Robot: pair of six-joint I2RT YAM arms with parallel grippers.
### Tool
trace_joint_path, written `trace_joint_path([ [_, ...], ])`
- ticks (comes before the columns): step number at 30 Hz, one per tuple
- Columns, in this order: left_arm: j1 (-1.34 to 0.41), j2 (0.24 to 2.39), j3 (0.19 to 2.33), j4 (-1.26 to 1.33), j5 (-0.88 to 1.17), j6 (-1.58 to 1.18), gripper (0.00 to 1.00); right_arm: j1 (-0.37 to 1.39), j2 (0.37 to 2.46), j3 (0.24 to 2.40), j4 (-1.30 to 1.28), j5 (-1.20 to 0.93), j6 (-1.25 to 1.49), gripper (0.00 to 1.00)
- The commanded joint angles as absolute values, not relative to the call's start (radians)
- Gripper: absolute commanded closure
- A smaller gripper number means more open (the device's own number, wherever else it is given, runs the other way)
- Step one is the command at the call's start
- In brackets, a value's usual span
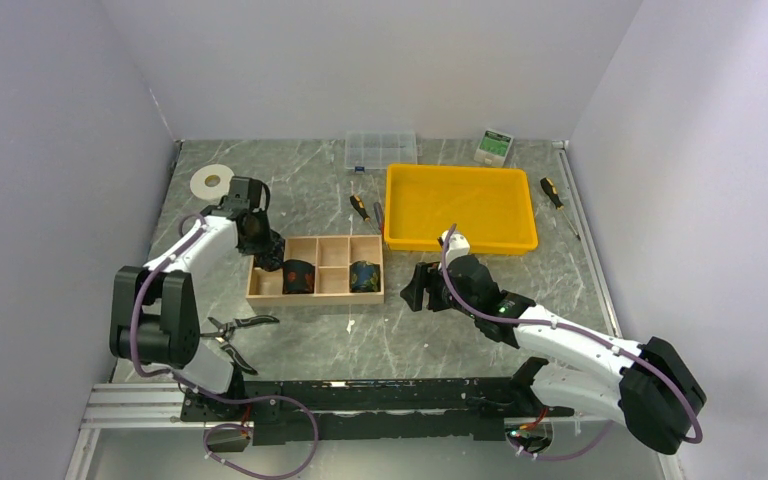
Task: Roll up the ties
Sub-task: Place the tie in the storage box.
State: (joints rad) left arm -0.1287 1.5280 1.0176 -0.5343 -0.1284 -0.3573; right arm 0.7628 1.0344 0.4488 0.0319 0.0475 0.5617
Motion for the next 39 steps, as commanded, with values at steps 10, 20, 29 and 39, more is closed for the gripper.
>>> trace_joint_path([
  [10,-0.141,1.605,0.978,-0.402,-0.088,-0.338,0.97,0.766,1.038,0.448,0.074,0.057,0.569,0.26],
  [20,-0.163,1.389,0.764,-0.088,-0.068,-0.312,0.97,0.766,1.025,0.436,0.075,0.063,0.569,0.26],
  [29,-0.173,1.25,0.671,0.013,-0.132,-0.34,0.97,0.766,1.026,0.437,0.078,0.058,0.568,0.26],
  [39,-0.173,1.217,0.647,0.075,-0.132,-0.316,0.97,0.766,1.013,0.429,0.081,0.055,0.571,0.26],
])
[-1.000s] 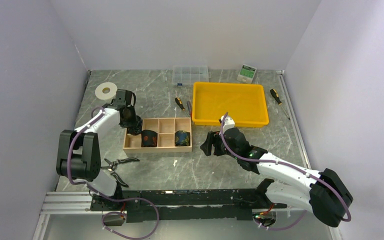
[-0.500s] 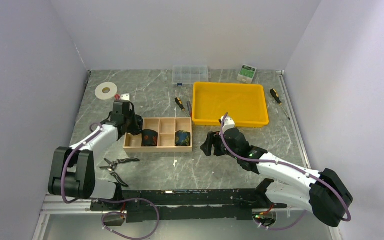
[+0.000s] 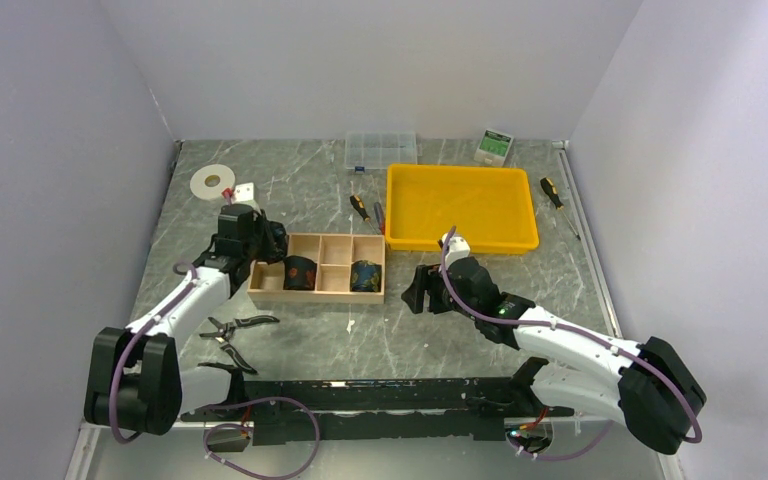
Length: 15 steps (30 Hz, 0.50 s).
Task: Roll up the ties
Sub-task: Place the tie in the storage box.
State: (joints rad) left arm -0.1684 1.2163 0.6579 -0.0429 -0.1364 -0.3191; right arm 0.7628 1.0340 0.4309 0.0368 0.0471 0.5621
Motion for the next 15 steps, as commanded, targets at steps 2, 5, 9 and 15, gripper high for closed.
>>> trace_joint_path([
  [2,-0.173,1.231,0.627,0.101,-0.137,-0.327,0.97,0.766,1.009,0.429,0.075,0.059,0.571,0.26],
  [5,-0.173,1.25,0.593,0.151,-0.138,-0.342,0.97,0.766,1.002,0.425,0.072,0.064,0.569,0.26],
  [9,-0.173,1.282,0.582,0.188,-0.13,-0.356,0.97,0.765,1.007,0.427,0.077,0.059,0.57,0.26],
  [15,-0.173,1.374,0.671,0.077,-0.067,-0.337,0.97,0.766,1.004,0.43,0.072,0.064,0.567,0.26],
])
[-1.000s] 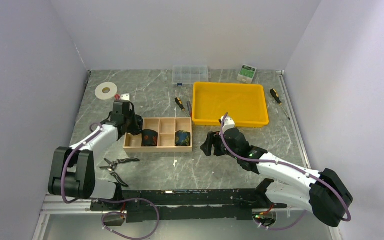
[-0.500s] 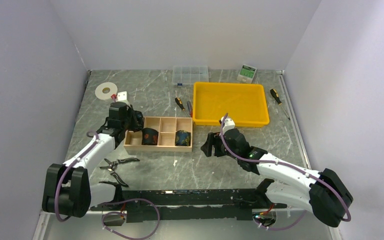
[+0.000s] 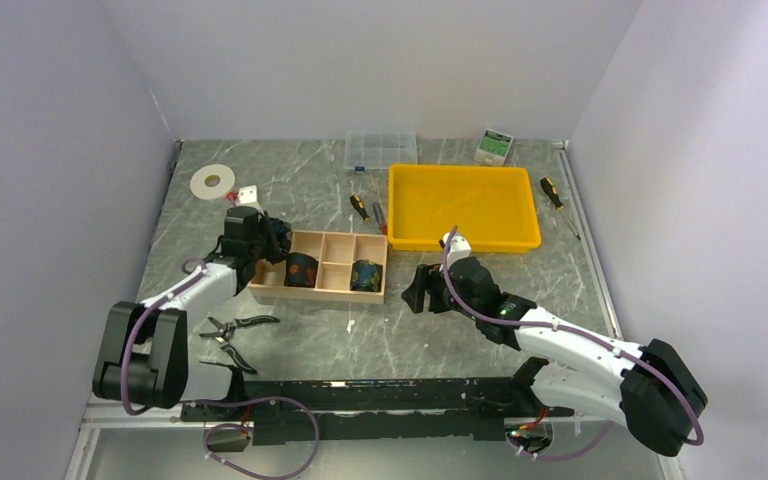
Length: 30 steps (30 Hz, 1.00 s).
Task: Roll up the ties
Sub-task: Place the tie in the storage box.
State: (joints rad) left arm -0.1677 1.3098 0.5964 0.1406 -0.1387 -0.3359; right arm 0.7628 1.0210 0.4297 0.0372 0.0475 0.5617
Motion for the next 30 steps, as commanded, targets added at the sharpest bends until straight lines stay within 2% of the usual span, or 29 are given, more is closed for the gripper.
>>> trace_joint_path([
  [1,-0.173,1.395,0.7,0.034,-0.055,-0.33,0.97,0.766,1.001,0.43,0.071,0.065,0.567,0.26],
  [5,-0.173,1.481,0.786,-0.147,-0.028,-0.332,0.97,0.766,1.004,0.428,0.077,0.063,0.569,0.26],
  [13,-0.172,1.549,0.877,-0.3,-0.047,-0.309,0.95,0.766,1.001,0.428,0.074,0.061,0.566,0.26],
  [15,-0.172,1.57,0.922,-0.358,-0.032,-0.309,0.82,0.767,1.005,0.431,0.073,0.059,0.568,0.26],
  [17,-0.172,1.562,0.946,-0.386,-0.025,-0.314,0.61,0.766,1.003,0.435,0.068,0.062,0.568,0.26],
  [20,-0.172,1.513,0.97,-0.41,-0.03,-0.32,0.43,0.766,0.995,0.44,0.059,0.067,0.565,0.26],
  [30,-0.172,1.39,1.102,-0.541,-0.051,-0.308,0.29,0.766,1.008,0.458,0.045,0.08,0.568,0.26],
])
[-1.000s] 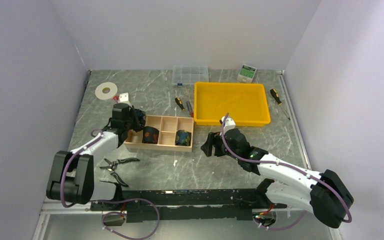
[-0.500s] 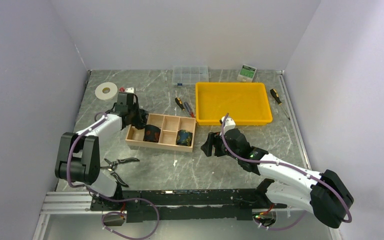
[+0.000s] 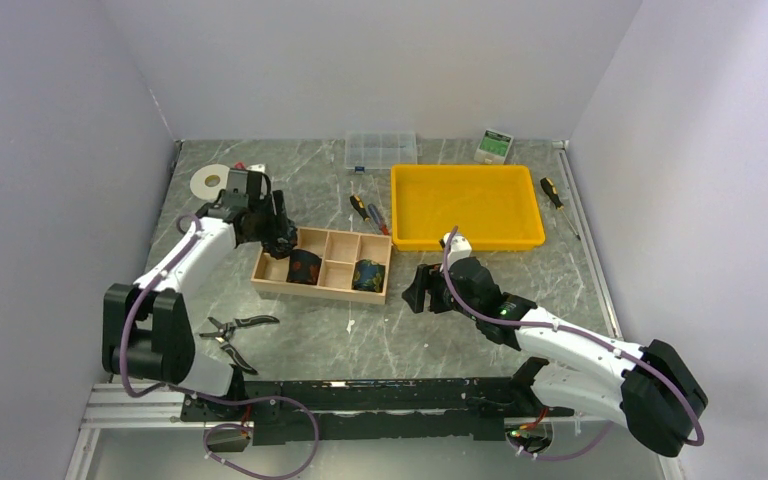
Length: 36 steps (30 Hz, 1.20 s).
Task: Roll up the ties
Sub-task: Place the tie in the storage box, then pick up the tie from the storage box.
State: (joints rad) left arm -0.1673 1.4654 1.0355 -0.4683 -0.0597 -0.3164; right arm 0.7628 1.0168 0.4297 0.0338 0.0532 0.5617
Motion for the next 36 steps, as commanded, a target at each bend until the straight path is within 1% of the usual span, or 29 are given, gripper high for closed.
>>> trace_joint_path([
  [1,-0.173,1.377,1.103,-0.548,-0.054,-0.311,0.28,0.766,1.011,0.459,0.045,0.081,0.567,0.26],
  [6,-0.172,1.323,1.061,-0.547,-0.078,-0.336,0.26,0.766,1.028,0.464,0.048,0.078,0.571,0.26],
  [11,-0.166,1.397,1.118,-0.644,-0.09,-0.325,0.24,0.766,1.047,0.471,0.058,0.068,0.575,0.26],
  [16,-0.071,1.431,1.125,-0.621,0.044,-0.348,0.19,0.766,1.05,0.469,0.059,0.063,0.582,0.26],
  [21,-0.003,1.475,1.098,-0.542,0.225,-0.354,0.18,0.766,1.045,0.466,0.055,0.065,0.579,0.26],
  [25,0.03,1.511,1.074,-0.472,0.342,-0.365,0.2,0.765,1.045,0.465,0.052,0.063,0.579,0.26],
  [29,0.033,1.549,1.073,-0.445,0.412,-0.37,0.23,0.766,1.043,0.461,0.054,0.065,0.58,0.26],
  [36,0.034,1.635,1.085,-0.448,0.477,-0.362,0.36,0.766,1.048,0.457,0.058,0.069,0.581,0.26],
])
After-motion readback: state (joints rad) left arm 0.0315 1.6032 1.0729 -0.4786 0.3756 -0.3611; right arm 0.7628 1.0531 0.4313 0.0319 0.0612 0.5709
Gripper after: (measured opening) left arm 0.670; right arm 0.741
